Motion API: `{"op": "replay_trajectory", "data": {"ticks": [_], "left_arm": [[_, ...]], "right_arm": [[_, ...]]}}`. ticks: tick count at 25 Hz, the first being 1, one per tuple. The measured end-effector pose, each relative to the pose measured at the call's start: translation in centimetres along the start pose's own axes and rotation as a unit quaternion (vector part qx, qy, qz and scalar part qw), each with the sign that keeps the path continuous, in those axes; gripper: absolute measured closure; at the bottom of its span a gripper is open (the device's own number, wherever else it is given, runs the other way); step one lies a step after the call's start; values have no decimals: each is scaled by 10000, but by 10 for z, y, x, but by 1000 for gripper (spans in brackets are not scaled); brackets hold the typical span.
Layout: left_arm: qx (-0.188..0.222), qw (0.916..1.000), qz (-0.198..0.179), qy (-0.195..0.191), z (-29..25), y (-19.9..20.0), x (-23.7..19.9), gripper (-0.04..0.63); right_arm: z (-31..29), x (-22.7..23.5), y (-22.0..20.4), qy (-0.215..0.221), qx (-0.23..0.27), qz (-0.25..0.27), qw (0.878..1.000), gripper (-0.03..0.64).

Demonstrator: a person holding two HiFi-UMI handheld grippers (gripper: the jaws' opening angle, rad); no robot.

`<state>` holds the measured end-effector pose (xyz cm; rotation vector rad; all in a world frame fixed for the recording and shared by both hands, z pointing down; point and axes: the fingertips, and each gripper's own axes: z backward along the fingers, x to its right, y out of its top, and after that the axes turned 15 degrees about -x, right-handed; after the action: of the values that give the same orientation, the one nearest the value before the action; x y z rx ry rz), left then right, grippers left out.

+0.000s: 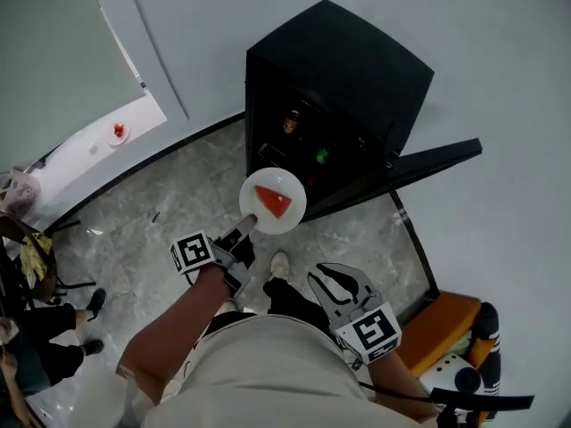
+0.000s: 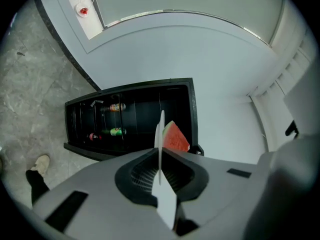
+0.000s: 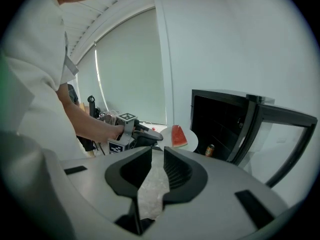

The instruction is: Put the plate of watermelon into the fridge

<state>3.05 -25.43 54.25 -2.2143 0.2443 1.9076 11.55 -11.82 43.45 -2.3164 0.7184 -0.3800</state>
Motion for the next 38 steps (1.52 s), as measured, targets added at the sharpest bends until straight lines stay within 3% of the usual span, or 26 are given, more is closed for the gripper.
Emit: {"op": "replay_trajectory", "data": {"ticks": [12,17,29,38], "left_arm": [[376,9990,69,236,-142,94,-64,569],[465,9981,163,370,-183,121,-93,569],[454,9948,296,868,-252,160,-145,569],[277,9903,204,1349,-277,174,-153,569]], "right_arm": [[3,87,-25,154,-424,-95,9989,535],[8,111,-44,32,-590,-422,9974,535],[6,142,-70,6,-964,-868,9916,535],[5,155,-72,-4,-1030,-1014,9895,535]]}}
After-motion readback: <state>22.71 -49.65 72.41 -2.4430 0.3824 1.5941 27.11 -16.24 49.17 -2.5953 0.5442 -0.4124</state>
